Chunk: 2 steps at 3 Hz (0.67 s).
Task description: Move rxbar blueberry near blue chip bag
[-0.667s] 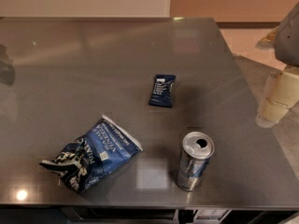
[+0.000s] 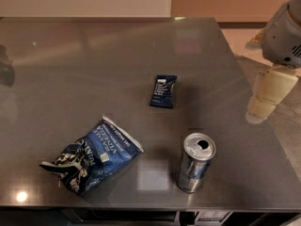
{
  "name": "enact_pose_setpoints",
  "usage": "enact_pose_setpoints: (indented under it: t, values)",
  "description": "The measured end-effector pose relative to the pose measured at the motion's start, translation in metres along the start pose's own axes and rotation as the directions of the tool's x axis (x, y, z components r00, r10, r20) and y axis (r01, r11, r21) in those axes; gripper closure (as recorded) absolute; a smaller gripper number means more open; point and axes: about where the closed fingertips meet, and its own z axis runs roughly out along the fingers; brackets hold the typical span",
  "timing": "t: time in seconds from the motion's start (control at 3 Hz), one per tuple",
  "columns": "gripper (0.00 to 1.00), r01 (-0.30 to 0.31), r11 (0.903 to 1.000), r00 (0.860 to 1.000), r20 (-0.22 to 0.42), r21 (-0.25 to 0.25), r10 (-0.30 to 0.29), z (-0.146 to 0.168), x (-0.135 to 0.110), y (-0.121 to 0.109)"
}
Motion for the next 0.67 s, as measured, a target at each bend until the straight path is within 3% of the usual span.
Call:
enact_pose_setpoints:
  t: [0.67]
  values:
    - [0.0,0.021,0.9979,0.998,0.055,-0.061,-0.018,0.053,-0.034,-0.037]
